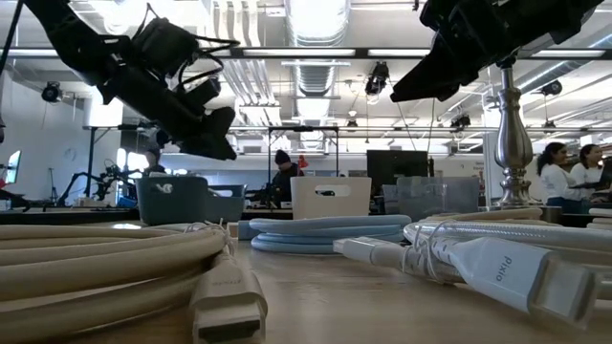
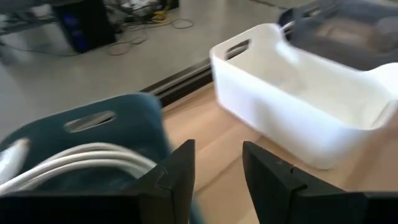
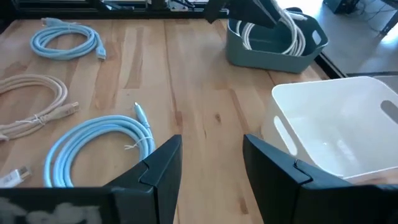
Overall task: Sort HDMI cables
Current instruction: Put the white HDMI cable into the blue bin
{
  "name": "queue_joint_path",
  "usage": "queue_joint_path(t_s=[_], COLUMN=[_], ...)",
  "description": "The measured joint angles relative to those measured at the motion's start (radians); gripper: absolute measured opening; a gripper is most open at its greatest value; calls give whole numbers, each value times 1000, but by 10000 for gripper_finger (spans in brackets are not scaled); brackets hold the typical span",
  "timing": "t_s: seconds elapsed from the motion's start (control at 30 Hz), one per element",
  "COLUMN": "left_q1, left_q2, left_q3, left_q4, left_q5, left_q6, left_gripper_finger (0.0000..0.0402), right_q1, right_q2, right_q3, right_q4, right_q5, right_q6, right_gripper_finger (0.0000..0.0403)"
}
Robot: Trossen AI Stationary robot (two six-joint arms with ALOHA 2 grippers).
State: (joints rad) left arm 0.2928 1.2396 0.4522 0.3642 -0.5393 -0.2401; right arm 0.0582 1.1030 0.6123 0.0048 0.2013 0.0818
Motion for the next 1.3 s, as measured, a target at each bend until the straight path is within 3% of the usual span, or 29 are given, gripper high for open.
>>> queue_joint_path(t_s=[0.3, 0.5, 0.67, 0.97, 1.3], left_q1=[-2, -10, -27, -66, -134], left_q2=[0, 0, 0, 0, 0], left_q3=[0, 0, 0, 0, 0], left_q4=[89, 92, 94, 99, 101], left_q5=[212, 235, 260, 373, 381], left_q6=[0, 0, 0, 1, -31], left_gripper_finger=[138, 138, 138, 138, 138], right_q1=[1, 4, 16, 94, 180], right_q2=[50, 150, 240, 375, 481], right_q3=[-4, 19, 98, 246, 324], right_q4=[19, 35, -52, -295, -406], right_q5=[-202, -270, -331, -335, -334], right_q6=[-6, 17, 46, 75, 178], right_gripper_finger=[159, 145, 137, 149, 156])
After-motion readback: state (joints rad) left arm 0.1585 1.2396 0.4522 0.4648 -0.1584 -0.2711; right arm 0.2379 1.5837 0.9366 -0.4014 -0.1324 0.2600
